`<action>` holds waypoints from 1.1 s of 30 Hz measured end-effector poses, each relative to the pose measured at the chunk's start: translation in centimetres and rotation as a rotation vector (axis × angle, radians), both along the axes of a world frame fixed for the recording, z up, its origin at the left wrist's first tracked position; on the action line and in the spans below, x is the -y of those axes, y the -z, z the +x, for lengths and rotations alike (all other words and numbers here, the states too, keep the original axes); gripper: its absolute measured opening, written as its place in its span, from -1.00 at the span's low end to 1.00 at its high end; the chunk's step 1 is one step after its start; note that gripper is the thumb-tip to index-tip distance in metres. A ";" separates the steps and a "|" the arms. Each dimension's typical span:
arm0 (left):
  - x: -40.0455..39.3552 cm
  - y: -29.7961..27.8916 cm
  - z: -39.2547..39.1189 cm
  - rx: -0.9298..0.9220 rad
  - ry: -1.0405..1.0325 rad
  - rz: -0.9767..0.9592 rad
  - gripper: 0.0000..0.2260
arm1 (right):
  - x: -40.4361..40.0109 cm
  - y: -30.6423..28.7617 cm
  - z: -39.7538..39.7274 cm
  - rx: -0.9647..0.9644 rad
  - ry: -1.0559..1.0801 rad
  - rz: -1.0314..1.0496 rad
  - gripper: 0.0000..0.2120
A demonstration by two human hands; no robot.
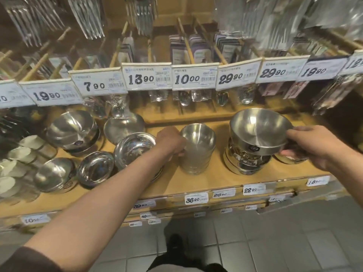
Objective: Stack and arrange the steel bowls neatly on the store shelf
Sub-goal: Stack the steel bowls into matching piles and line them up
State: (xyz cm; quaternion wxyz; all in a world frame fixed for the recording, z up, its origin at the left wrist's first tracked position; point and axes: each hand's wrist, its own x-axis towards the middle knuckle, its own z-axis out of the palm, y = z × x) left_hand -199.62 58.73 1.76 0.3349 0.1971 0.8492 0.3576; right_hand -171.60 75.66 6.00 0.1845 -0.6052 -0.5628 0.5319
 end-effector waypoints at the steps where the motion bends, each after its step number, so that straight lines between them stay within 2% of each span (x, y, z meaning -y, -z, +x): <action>1: -0.1 0.2 0.2 -0.003 0.000 -0.013 -0.87 | -0.1 0.0 0.0 0.000 -0.003 -0.004 -0.91; 8: 0.5 0.6 1.1 -0.036 -0.071 -0.049 -0.89 | -0.4 -0.8 0.4 -0.057 -0.100 -0.015 -0.92; 15: 0.5 0.2 1.7 -0.060 -0.104 -0.065 -0.85 | -1.4 -1.1 1.4 0.016 -0.199 -0.001 -0.87; 21: 1.0 -0.3 2.5 -0.044 -0.108 -0.075 -0.86 | -1.6 -1.5 1.9 -0.025 -0.207 -0.049 -0.87; 23: 1.5 -0.7 2.6 -0.111 -0.088 -0.133 -0.61 | -1.3 -2.1 2.2 -0.043 -0.214 -0.071 -0.87; 25: 2.5 -1.7 2.9 -0.247 -0.097 -0.173 -0.52 | -1.0 -2.7 2.4 -0.065 -0.227 -0.074 -0.87; 27: 3.6 -3.0 3.3 -0.308 -0.123 -0.107 -0.57 | -0.4 -3.5 2.0 -0.093 -0.252 -0.075 -0.88; 29: 5.0 -4.4 3.9 -0.312 -0.114 -0.013 -0.71 | 0.4 -4.2 1.2 -0.113 -0.298 -0.081 -0.88; 31: 6.7 -5.8 4.4 -0.252 -0.122 0.073 -0.88 | 1.4 -4.8 0.0 -0.143 -0.358 -0.086 -0.88; 33: 8.8 -7.2 4.7 -0.189 -0.152 0.146 -0.92 | 2.5 -5.2 -1.4 -0.163 -0.435 -0.094 -0.86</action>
